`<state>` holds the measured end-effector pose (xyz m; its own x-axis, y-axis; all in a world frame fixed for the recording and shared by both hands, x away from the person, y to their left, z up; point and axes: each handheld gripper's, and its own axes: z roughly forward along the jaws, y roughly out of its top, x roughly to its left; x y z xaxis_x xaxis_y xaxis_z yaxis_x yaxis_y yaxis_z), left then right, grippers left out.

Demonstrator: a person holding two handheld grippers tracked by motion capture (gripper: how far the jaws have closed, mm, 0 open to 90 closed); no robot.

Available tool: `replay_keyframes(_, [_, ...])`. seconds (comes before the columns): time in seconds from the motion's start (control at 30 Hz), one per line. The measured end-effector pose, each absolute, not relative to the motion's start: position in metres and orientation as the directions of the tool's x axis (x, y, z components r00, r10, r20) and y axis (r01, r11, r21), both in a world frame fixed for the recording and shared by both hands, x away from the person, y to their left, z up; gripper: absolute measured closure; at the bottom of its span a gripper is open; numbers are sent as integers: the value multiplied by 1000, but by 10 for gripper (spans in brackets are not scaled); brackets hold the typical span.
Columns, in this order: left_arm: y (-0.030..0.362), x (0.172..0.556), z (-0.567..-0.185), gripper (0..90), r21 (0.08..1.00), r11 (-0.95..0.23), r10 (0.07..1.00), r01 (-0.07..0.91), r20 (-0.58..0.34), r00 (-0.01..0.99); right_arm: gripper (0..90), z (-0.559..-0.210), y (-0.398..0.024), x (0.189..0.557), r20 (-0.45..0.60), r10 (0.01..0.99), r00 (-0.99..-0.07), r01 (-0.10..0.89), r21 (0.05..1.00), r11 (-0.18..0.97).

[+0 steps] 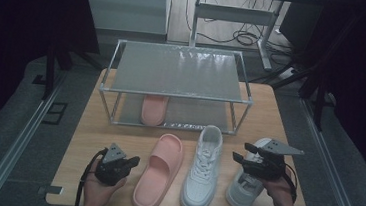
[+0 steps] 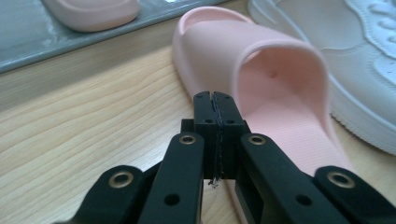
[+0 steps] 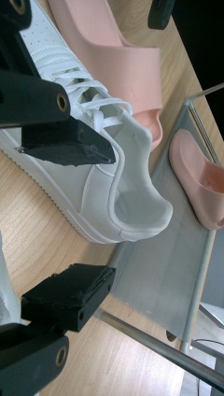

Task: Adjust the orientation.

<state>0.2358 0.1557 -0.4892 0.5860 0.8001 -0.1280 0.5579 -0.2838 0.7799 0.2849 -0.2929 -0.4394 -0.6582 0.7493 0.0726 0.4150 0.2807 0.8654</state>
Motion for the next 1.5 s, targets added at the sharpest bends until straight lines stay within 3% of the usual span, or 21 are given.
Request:
replay_keyframes(0.53, [130,230,-492,899,770,-328,756,547,-133,641,392,-438,-293,284,73,747,-660,410,869,278])
replay_keyframes(1.5, [118,249,-509,899,733,-350,756,583,-146,638,391,-439,-293,285,71,746,-662,414,865,284])
